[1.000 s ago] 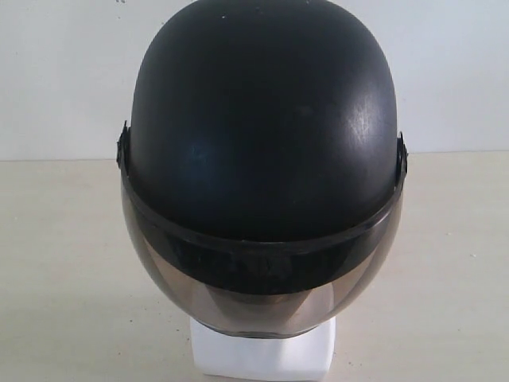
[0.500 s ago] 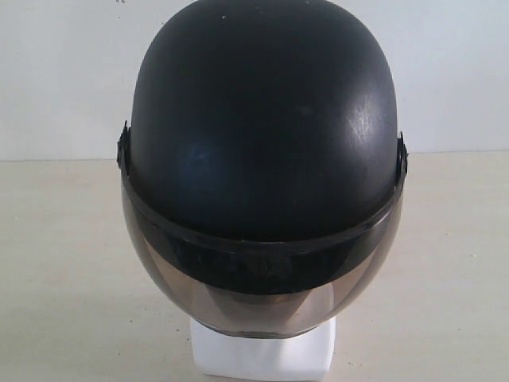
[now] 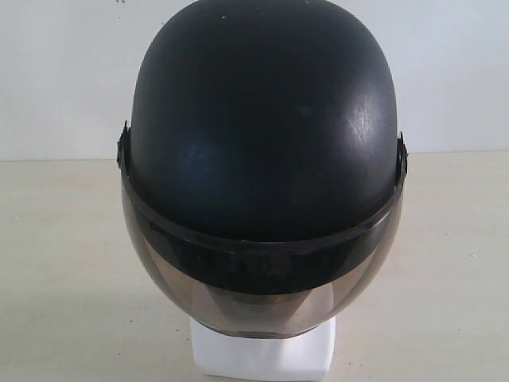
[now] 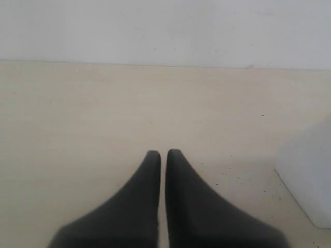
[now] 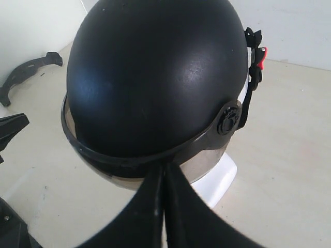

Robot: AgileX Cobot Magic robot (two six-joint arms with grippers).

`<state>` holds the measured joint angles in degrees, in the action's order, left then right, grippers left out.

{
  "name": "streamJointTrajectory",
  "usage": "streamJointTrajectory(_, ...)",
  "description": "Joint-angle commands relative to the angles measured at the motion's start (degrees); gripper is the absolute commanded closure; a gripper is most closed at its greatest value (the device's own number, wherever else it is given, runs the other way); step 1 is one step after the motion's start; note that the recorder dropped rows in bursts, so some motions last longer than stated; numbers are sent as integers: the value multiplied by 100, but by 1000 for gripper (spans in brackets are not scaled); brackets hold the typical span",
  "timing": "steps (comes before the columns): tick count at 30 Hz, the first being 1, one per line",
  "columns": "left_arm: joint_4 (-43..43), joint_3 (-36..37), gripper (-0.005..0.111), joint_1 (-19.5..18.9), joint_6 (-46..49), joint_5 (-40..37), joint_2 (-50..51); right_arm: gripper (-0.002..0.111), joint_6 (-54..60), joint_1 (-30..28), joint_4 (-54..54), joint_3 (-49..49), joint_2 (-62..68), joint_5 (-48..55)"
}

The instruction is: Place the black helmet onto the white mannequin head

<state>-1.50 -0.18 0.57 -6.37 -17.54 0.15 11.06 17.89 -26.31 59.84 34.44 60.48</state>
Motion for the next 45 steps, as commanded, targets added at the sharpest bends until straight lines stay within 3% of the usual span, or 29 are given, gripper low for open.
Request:
streamJointTrajectory(1, 50, 18, 102, -12, 38, -5, -15, 108, -7, -15, -8, 15, -60, -71)
streamJointTrajectory(17, 50, 18, 102, -12, 38, -5, -15, 108, 5, -15, -8, 15, -60, -110)
streamJointTrajectory(21, 50, 18, 102, -12, 38, -5, -15, 108, 597, -199, 47, -146, -180, -457)
streamJointTrajectory(27, 50, 18, 102, -12, 38, -5, -15, 108, 721, -1155, -308, -1685, -1105, -2430)
streamJointTrajectory(32, 50, 18, 102, -12, 38, -5, -15, 108, 721, -1516, -597, -3232, -1945, -4120)
streamJointTrajectory(45, 50, 18, 102, -12, 38, -5, -15, 108, 628, -1562, -713, -5749, -3138, -5440)
